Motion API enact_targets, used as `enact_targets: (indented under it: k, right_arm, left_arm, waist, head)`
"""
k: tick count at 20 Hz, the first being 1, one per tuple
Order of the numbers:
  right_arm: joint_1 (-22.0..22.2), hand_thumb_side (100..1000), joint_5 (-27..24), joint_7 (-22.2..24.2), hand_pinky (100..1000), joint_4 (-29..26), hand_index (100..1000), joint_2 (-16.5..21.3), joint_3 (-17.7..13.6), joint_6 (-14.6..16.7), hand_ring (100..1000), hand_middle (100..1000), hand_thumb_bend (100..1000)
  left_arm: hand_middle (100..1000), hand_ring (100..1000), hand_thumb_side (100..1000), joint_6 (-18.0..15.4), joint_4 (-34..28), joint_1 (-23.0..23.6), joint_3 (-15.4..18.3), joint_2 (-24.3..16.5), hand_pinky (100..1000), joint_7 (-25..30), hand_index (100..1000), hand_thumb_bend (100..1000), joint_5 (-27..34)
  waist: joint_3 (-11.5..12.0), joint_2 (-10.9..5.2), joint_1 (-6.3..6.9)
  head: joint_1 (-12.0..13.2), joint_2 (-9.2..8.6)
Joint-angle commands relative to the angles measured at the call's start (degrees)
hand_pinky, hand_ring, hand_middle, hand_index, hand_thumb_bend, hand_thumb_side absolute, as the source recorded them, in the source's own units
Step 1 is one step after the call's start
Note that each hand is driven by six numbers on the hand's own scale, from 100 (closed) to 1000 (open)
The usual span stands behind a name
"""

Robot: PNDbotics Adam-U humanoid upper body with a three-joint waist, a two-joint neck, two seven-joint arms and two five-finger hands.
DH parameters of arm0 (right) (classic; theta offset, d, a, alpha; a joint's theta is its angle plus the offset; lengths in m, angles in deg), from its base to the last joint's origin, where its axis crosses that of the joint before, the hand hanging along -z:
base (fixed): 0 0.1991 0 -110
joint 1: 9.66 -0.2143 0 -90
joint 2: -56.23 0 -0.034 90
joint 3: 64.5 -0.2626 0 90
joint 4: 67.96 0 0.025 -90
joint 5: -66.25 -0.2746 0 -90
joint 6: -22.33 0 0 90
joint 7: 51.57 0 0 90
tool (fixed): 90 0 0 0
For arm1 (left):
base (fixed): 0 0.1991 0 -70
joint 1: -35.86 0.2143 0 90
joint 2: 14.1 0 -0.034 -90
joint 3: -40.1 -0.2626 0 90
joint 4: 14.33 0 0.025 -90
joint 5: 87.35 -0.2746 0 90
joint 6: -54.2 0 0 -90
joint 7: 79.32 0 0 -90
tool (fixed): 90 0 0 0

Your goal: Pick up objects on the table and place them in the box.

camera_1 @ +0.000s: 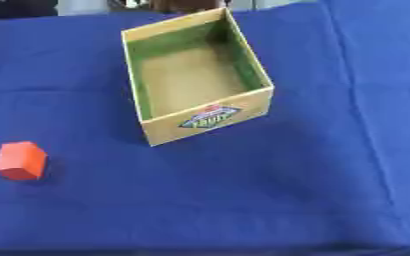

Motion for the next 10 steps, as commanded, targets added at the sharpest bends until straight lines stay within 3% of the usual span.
enact_targets:
  k: [1, 6, 10]
  right_arm:
    - [-0.41, 739, 0.61, 0.08, 744, -1.26, 716, 0.67, 0.07, 0.1, 615, 516, 100]
    - [-0.39, 740, 0.36, 0.05, 744, -1.26, 717, 1.07, 0.1, 0.12, 615, 517, 100]
    - [-0.33, 741, 0.04, 0.0, 743, -1.26, 717, 1.39, 0.05, 0.26, 614, 517, 100]
  left_arm:
    - [456, 430, 1000, -0.89, -1.06, 0.93, 1.41, -3.92, 202, -1.11, 736, 100, -2.24]
    - [484, 443, 1000, -2.35, -1.06, 6.0, 1.45, -14.57, 183, -5.42, 762, 100, -10.5]
    - [530, 478, 954, -0.95, -1.06, 9.32, 0.87, -24.22, 193, -9.13, 804, 100, -18.73]
  waist:
    - [0.19, -0.75, -0.05]
    - [0.38, -1.03, 0.12]
    - [0.25, -1.34, 0.1]
  head:
    - [0.33, -0.65]
    - [0.02, -0.3]
    - [0.04, -0.65]
